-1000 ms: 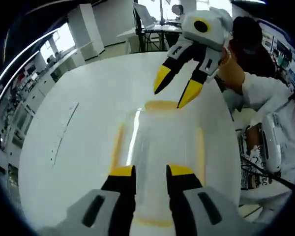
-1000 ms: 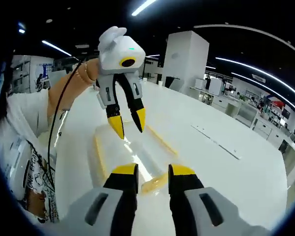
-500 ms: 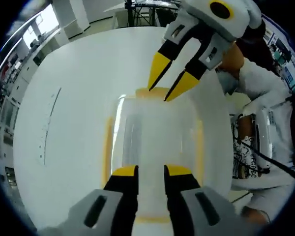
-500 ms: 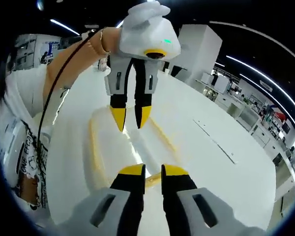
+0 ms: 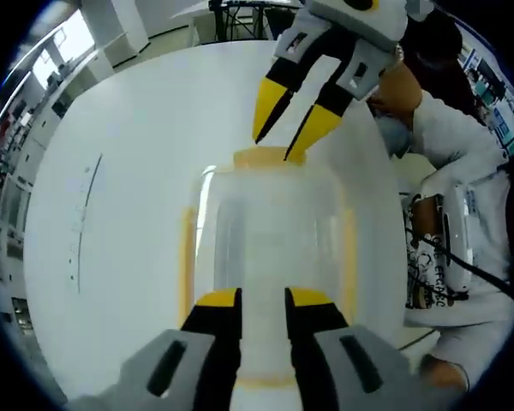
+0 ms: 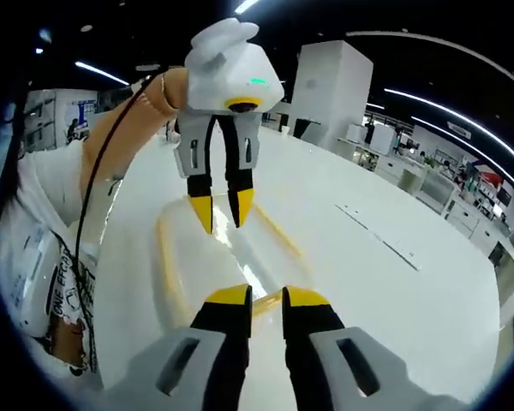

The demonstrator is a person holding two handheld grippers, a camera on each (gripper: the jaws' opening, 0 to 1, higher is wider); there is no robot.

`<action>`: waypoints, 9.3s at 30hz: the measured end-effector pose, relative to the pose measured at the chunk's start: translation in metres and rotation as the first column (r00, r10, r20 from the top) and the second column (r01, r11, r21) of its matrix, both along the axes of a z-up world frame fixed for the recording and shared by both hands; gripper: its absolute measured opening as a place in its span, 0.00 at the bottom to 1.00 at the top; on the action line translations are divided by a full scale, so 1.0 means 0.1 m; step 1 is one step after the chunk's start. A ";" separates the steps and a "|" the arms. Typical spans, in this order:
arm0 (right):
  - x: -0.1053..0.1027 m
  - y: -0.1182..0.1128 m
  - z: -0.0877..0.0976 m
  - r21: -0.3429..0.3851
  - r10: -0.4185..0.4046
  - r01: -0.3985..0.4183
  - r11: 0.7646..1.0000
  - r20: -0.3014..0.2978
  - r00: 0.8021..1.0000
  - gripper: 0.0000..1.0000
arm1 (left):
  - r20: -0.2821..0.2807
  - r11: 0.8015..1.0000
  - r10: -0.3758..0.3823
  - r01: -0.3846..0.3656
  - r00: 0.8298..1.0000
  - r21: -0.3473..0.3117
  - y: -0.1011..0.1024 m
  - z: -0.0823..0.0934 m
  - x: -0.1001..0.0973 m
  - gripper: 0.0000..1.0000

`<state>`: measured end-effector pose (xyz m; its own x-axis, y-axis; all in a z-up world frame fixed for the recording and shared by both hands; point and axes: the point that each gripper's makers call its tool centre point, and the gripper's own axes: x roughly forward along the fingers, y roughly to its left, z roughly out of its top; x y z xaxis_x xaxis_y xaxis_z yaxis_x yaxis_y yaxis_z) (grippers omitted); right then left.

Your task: Snap each plastic latch of the storage box into its locked position after aligning the lid with the box until every specified latch is closed and the lid sits flush.

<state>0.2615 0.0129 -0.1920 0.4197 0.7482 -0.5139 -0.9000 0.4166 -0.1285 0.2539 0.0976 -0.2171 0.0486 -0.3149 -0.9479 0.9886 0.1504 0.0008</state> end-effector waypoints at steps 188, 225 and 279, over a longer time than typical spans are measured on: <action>0.23 -0.07 -0.49 0.226 0.188 -0.194 0.954 0.046 0.981 0.00 | 0.078 0.993 -0.074 0.066 0.994 0.099 0.07 0.00 -0.03 0.07; 0.04 0.87 -0.23 -0.321 0.291 -0.294 0.900 -0.060 0.955 0.02 | 0.078 0.982 0.034 -0.019 0.996 -0.186 0.66 -0.07 -0.13 0.06; -0.02 0.87 -0.40 -0.822 0.405 -0.451 0.348 -0.302 0.863 0.00 | 0.133 0.658 0.242 -0.062 0.961 -0.750 0.85 0.19 0.00 0.16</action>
<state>0.2600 0.0999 -0.2317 0.1419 -0.0038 -0.9899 -0.9352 -0.3283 -0.1328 0.2538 0.1823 -0.1985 0.3214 -0.8713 -0.3710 0.9407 0.3387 0.0194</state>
